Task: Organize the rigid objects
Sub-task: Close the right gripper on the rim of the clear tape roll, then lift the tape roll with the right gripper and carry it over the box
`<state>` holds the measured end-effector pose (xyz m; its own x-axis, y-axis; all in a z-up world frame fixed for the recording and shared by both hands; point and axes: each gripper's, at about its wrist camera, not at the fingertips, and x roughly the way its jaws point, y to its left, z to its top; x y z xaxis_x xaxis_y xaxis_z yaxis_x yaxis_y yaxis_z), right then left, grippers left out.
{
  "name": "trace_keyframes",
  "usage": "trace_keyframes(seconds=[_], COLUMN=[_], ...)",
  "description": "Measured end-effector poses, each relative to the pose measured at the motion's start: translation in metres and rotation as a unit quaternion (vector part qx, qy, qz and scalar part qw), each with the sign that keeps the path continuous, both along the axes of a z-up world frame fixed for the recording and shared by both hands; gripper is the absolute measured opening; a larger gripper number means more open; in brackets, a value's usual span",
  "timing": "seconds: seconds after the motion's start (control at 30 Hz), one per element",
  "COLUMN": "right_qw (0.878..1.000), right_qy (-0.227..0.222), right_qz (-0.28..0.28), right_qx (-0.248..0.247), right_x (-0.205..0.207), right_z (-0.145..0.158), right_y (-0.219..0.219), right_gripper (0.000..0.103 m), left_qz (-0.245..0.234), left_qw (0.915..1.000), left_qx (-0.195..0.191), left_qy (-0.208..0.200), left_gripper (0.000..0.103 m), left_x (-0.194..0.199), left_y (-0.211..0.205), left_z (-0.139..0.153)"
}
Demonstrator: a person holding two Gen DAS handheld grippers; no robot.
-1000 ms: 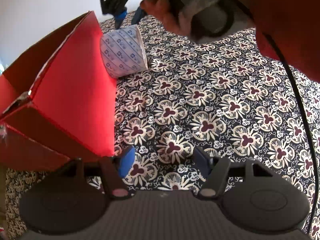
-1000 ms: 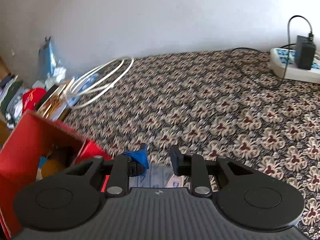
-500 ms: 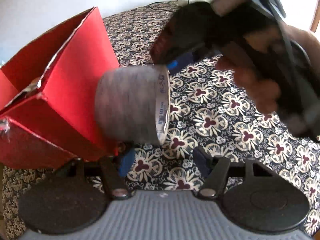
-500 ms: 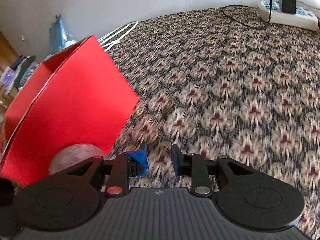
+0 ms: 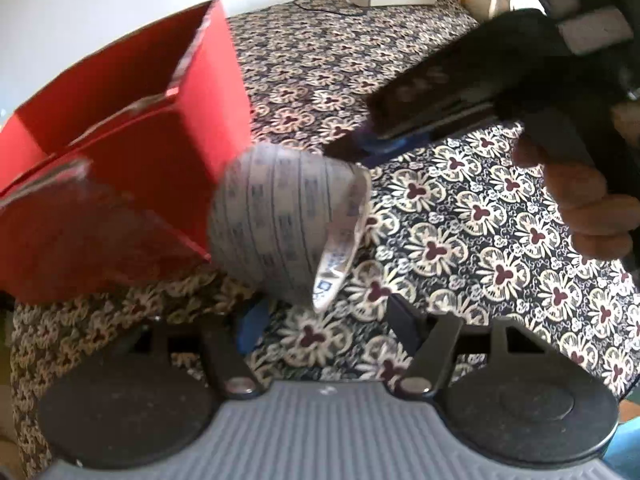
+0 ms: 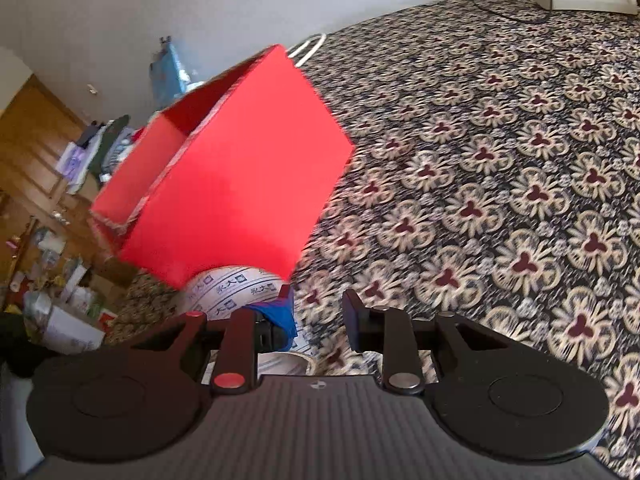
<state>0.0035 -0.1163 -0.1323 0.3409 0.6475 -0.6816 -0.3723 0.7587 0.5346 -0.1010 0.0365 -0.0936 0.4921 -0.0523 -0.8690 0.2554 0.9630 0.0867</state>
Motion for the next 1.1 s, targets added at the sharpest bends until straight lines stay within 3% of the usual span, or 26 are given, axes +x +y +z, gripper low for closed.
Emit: trace_keyframes(seconds=[0.23,0.6,0.8,0.9,1.1], right_qw=[1.0,0.998,0.991,0.991,0.986], right_qy=[0.01,0.05,0.085,0.085,0.1], right_qz=[0.017,-0.02,-0.046,-0.05,-0.051], right_qx=[0.002,0.028,0.093,0.095,0.125], right_x=[-0.016,-0.03,-0.033,-0.033,-0.029], right_z=[0.001,0.003,-0.003,-0.005,-0.011], right_y=[0.005,-0.034,-0.044,-0.041,-0.031], right_gripper=[0.01,0.01,0.011,0.012,0.014], left_qz=[0.024,-0.03,-0.059,-0.058,-0.033], left_qw=[0.9995,0.9973,0.9948,0.9955,0.9973], left_qx=[-0.002,-0.018,0.002,0.028,0.036], left_qy=[-0.019,-0.064,-0.083,-0.07,-0.054], left_gripper=[0.069,0.068,0.069,0.068,0.067], left_x=[-0.002,-0.011,-0.003,0.004,0.01], left_y=[0.02,-0.012,-0.022,-0.022,-0.016], left_z=[0.008,0.025,0.018,0.004,-0.009])
